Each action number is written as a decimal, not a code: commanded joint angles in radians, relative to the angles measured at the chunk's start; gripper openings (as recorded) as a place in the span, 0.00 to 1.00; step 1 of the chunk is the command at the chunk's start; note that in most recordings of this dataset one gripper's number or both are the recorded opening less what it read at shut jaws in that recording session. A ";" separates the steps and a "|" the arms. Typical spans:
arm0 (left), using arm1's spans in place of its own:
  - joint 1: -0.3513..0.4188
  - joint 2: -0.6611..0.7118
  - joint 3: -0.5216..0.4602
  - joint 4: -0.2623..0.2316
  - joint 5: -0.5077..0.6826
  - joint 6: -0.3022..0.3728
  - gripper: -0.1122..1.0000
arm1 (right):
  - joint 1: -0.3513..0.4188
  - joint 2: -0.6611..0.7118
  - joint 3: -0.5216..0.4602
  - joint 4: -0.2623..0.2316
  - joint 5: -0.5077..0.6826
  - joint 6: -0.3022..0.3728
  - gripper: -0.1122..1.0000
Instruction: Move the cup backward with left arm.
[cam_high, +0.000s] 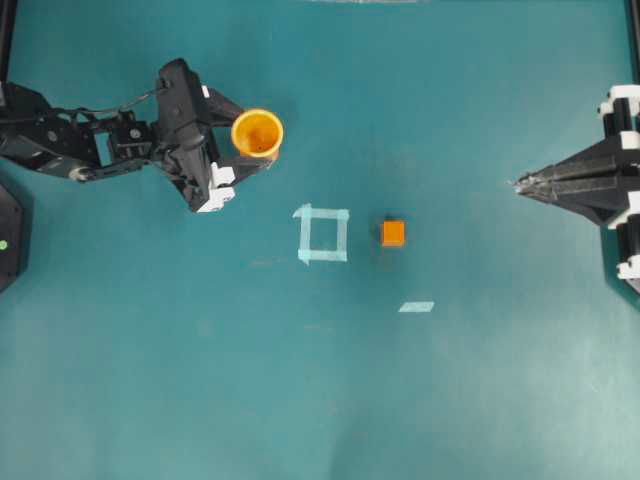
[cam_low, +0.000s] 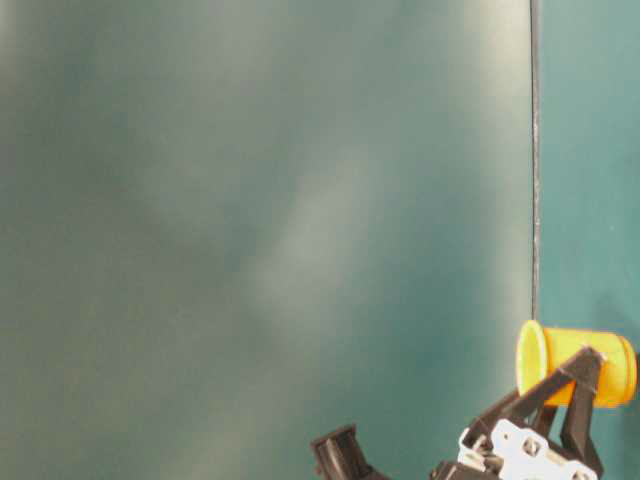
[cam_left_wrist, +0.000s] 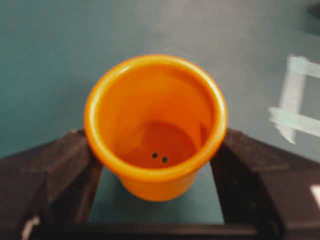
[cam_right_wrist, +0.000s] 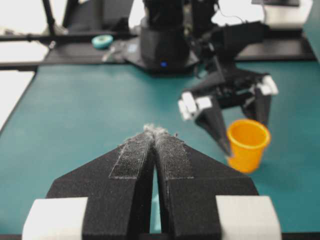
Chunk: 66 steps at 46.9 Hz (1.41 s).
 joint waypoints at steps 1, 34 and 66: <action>0.020 0.000 -0.034 0.003 -0.014 0.002 0.68 | 0.000 0.005 -0.038 0.003 -0.003 0.002 0.10; 0.216 0.034 -0.123 0.003 0.015 0.002 0.68 | 0.002 0.000 -0.057 0.002 0.026 0.002 0.10; 0.311 0.043 -0.147 0.003 0.038 0.002 0.68 | 0.002 0.000 -0.061 0.002 0.026 0.002 0.10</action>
